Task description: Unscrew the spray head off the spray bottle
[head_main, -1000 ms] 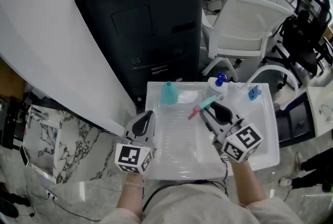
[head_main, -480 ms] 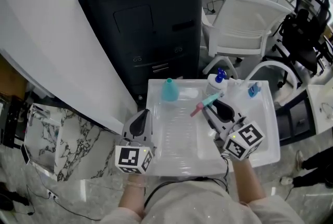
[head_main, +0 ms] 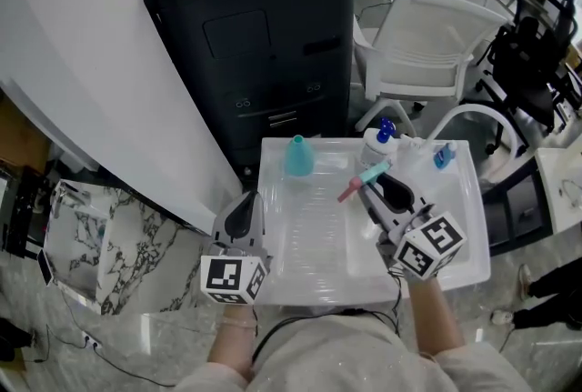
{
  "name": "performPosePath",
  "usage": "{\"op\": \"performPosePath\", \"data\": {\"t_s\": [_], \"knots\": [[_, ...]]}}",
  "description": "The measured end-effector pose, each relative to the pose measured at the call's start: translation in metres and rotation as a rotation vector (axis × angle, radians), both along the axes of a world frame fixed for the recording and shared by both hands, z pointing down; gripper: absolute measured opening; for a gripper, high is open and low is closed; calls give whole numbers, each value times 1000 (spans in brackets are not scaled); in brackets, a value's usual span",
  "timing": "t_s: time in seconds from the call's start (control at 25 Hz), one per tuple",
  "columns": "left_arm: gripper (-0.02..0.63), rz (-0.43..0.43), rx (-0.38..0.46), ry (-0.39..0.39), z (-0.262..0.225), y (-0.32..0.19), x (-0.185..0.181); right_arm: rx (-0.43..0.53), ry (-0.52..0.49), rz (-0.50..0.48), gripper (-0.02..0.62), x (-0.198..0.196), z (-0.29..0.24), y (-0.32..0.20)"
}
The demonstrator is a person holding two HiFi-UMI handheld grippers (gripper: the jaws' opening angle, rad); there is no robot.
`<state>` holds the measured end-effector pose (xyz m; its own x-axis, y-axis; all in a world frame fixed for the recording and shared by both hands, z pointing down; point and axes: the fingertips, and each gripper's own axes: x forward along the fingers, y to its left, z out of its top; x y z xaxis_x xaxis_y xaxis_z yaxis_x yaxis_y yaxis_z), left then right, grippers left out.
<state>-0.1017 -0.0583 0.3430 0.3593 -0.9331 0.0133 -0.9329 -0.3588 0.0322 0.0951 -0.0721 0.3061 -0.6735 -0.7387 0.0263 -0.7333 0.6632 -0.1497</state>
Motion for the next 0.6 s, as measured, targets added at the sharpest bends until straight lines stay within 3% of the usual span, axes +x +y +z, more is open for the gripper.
{"op": "performPosePath", "data": {"t_s": [0.6], "knots": [[6, -23, 9, 15, -3, 2, -8, -1, -30, -9, 135, -2, 0, 1]]}}
